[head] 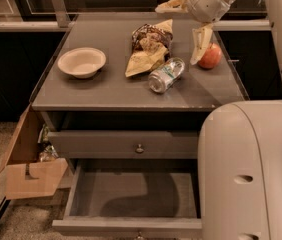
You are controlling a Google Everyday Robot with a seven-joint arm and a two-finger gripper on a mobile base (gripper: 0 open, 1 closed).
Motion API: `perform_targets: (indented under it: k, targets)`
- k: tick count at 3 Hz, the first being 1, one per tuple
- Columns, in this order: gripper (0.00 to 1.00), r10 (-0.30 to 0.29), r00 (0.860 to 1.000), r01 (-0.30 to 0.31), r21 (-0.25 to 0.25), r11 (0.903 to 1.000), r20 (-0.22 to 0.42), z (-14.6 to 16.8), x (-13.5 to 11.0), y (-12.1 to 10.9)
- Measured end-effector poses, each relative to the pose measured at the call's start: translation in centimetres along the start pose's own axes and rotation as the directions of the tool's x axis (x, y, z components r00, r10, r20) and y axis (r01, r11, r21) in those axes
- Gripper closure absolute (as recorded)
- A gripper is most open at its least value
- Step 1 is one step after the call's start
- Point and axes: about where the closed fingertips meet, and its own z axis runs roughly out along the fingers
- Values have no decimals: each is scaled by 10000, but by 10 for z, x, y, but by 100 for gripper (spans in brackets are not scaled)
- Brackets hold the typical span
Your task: Place 7up can into middle drawer
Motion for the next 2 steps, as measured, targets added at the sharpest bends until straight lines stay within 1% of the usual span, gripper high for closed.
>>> perform_targets:
  k: [1, 2]
  targets:
    - [0, 0, 10000, 4, 357, 9994, -91, 4, 4, -11]
    - [0, 47, 10000, -46, 244, 9997, -49, 17, 7, -15]
